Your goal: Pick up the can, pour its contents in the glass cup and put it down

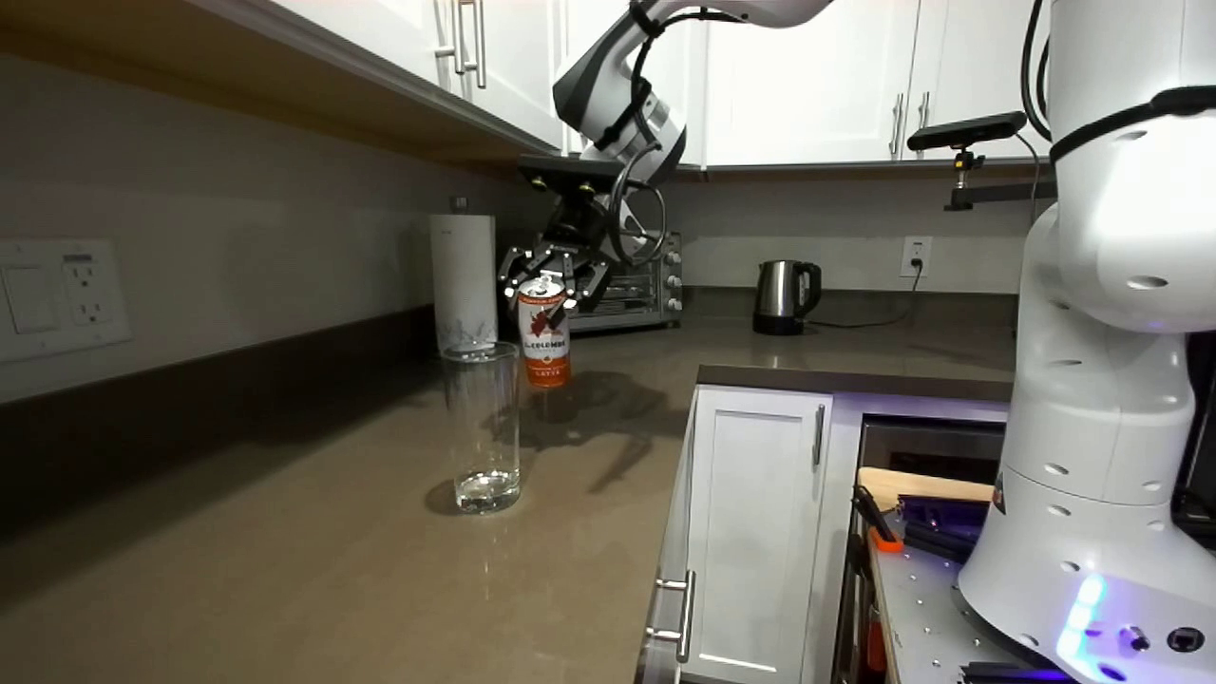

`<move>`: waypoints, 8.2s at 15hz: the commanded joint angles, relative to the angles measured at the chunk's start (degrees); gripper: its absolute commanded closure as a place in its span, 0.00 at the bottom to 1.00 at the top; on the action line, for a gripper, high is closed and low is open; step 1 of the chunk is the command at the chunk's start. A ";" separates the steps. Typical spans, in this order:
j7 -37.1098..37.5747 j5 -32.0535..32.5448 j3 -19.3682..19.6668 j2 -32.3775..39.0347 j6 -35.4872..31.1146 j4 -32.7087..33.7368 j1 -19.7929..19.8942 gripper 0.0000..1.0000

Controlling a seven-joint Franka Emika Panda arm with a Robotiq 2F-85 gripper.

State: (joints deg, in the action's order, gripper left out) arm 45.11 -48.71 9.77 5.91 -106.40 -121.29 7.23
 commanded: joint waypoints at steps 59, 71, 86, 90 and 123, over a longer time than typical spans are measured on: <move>14.04 13.38 -11.63 -15.94 -15.30 -11.41 -5.38 0.72; 15.20 17.19 -11.44 -13.67 -15.89 -8.85 -5.39 0.71; 16.81 18.03 -10.48 -8.93 -16.69 -3.76 -5.93 0.71; 17.29 19.44 -10.82 -9.23 -17.43 -4.21 -6.14 0.71; 23.93 31.81 -13.81 -11.79 -25.28 -7.72 -8.40 0.71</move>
State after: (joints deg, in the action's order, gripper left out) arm 66.11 -19.20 -3.83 -3.68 -129.28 -127.05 -0.46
